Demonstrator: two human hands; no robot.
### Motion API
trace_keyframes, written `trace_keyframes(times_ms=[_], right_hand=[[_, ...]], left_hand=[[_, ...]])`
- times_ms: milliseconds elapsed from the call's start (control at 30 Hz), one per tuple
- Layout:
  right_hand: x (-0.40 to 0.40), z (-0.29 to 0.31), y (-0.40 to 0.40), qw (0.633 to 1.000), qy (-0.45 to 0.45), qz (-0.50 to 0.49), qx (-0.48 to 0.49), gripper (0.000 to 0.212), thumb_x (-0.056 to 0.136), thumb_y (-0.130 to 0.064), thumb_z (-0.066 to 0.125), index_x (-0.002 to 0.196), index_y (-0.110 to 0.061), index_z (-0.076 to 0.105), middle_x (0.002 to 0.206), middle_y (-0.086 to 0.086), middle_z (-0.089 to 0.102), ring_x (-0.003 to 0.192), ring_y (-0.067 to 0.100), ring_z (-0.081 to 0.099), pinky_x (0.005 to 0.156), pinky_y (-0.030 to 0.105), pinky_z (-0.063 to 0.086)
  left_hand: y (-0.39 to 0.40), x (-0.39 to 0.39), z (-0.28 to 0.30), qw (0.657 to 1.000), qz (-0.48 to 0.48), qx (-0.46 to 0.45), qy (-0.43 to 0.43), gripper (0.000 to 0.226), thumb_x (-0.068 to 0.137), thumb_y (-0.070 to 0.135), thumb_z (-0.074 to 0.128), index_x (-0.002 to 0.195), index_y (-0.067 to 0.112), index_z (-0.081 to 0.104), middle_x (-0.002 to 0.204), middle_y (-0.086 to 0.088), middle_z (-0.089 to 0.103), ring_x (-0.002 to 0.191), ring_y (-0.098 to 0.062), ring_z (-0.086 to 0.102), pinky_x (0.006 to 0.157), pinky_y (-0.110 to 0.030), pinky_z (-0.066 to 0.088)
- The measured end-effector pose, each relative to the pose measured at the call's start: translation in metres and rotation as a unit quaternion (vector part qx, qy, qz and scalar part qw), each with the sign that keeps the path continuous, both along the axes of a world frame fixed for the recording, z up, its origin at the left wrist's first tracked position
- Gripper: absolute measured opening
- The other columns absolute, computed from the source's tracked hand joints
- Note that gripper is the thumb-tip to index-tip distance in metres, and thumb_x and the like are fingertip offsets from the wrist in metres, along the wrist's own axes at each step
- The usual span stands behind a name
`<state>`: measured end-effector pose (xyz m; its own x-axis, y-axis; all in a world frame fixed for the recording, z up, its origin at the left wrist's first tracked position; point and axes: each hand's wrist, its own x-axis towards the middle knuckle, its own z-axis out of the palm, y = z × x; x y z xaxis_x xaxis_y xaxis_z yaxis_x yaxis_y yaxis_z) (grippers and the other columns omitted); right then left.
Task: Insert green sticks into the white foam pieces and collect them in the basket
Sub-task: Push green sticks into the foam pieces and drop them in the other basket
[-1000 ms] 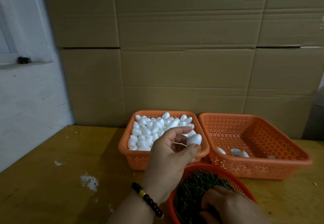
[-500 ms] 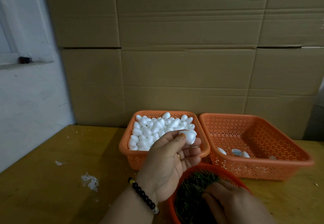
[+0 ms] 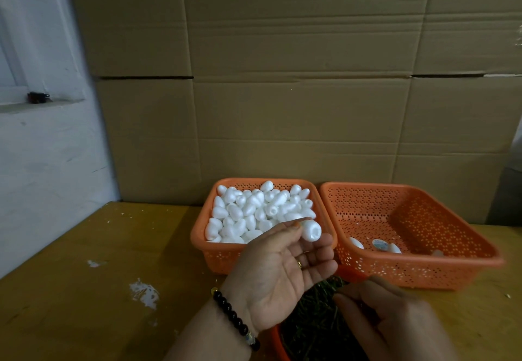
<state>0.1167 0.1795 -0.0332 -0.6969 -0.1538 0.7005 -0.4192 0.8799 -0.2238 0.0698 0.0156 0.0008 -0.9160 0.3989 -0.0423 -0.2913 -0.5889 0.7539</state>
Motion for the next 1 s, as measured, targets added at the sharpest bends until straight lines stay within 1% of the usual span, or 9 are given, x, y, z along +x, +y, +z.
trace_keyframes(times_ms=[67, 100, 167, 300, 433, 567, 767, 900, 1000], right_hand=[[0.0, 0.004, -0.001, 1.0, 0.026, 0.013, -0.013, 0.013, 0.066, -0.023, 0.078, 0.064, -0.033, 0.069, 0.069, -0.018, 0.066, 0.074, 0.009, 0.061, 0.085, -0.002, 0.038], [0.0, 0.005, -0.001, 0.999, 0.034, 0.024, -0.021, 0.011, 0.065, -0.022, 0.077, 0.066, -0.031, 0.071, 0.07, -0.017, 0.066, 0.075, 0.007, 0.06, 0.095, -0.006, 0.02], [-0.001, 0.006, -0.001, 0.997, 0.036, 0.044, -0.05, 0.011, 0.059, -0.021, 0.073, 0.068, -0.027, 0.072, 0.07, -0.016, 0.066, 0.064, -0.002, 0.06, 0.093, -0.011, 0.006], [-0.003, 0.004, 0.002, 0.989, 0.044, 0.071, -0.118, 0.016, 0.06, -0.016, 0.073, 0.072, -0.027, 0.069, 0.072, -0.015, 0.066, 0.066, -0.006, 0.059, 0.091, -0.008, 0.022], [-0.003, 0.001, 0.005, 0.984, 0.069, 0.064, -0.151, 0.015, 0.063, -0.019, 0.073, 0.073, -0.028, 0.066, 0.075, -0.022, 0.063, 0.07, -0.009, 0.06, 0.084, 0.037, 0.054], [-0.002, 0.005, 0.004, 0.975, 0.086, 0.073, -0.19, 0.005, 0.074, -0.03, 0.066, 0.077, -0.032, 0.062, 0.076, -0.022, 0.061, 0.073, -0.009, 0.059, 0.075, 0.001, 0.04], [-0.004, 0.004, 0.005, 0.968, 0.101, 0.078, -0.214, 0.012, 0.079, -0.034, 0.056, 0.082, -0.027, 0.065, 0.084, -0.022, 0.062, 0.085, -0.011, 0.059, 0.075, 0.0, 0.037], [-0.007, 0.003, 0.007, 0.974, 0.108, 0.063, -0.19, 0.019, 0.079, -0.032, 0.056, 0.081, -0.019, 0.068, 0.082, -0.012, 0.063, 0.088, -0.01, 0.057, 0.091, -0.002, 0.027], [-0.009, 0.002, 0.008, 0.972, 0.107, 0.064, -0.2, 0.019, 0.079, -0.033, 0.057, 0.079, -0.018, 0.068, 0.081, -0.013, 0.062, 0.084, -0.011, 0.055, 0.088, 0.0, 0.031]], left_hand=[[0.001, -0.001, -0.001, 1.0, -0.005, 0.005, -0.012, 0.03, 0.095, 0.013, 0.046, 0.118, -0.003, 0.055, 0.09, -0.021, 0.069, 0.07, -0.024, 0.067, 0.063, -0.036, 0.058], [0.001, -0.001, -0.001, 1.0, -0.011, 0.01, -0.022, 0.033, 0.093, 0.013, 0.048, 0.12, -0.005, 0.055, 0.09, -0.021, 0.069, 0.07, -0.024, 0.067, 0.063, -0.035, 0.058], [0.003, -0.001, -0.003, 0.998, -0.025, 0.025, -0.045, 0.041, 0.085, 0.013, 0.054, 0.12, -0.008, 0.055, 0.089, -0.02, 0.068, 0.069, -0.024, 0.066, 0.062, -0.034, 0.058], [0.004, -0.002, -0.004, 0.991, -0.05, 0.064, -0.103, 0.04, 0.08, 0.015, 0.057, 0.112, -0.008, 0.06, 0.085, -0.019, 0.068, 0.065, -0.024, 0.066, 0.058, -0.032, 0.058], [0.006, -0.002, -0.007, 0.981, -0.073, 0.102, -0.151, 0.036, 0.079, 0.017, 0.061, 0.107, -0.005, 0.065, 0.083, -0.018, 0.067, 0.063, -0.023, 0.065, 0.056, -0.03, 0.058], [0.009, -0.002, -0.01, 0.977, -0.074, 0.106, -0.171, 0.035, 0.077, 0.018, 0.064, 0.102, -0.006, 0.069, 0.08, -0.017, 0.066, 0.063, -0.022, 0.064, 0.055, -0.029, 0.057], [0.013, -0.001, -0.012, 0.98, -0.059, 0.082, -0.169, 0.051, 0.074, 0.014, 0.067, 0.123, 0.0, 0.06, 0.079, -0.017, 0.064, 0.065, -0.021, 0.061, 0.052, -0.028, 0.057], [0.014, 0.001, -0.011, 0.989, -0.044, 0.039, -0.139, 0.045, 0.073, 0.016, 0.07, 0.113, -0.002, 0.064, 0.077, -0.017, 0.064, 0.06, -0.02, 0.063, 0.052, -0.03, 0.056], [0.015, 0.003, -0.012, 0.992, -0.037, 0.022, -0.123, 0.031, 0.076, 0.016, 0.07, 0.101, -0.002, 0.069, 0.076, -0.016, 0.064, 0.061, -0.02, 0.063, 0.053, -0.031, 0.056]])
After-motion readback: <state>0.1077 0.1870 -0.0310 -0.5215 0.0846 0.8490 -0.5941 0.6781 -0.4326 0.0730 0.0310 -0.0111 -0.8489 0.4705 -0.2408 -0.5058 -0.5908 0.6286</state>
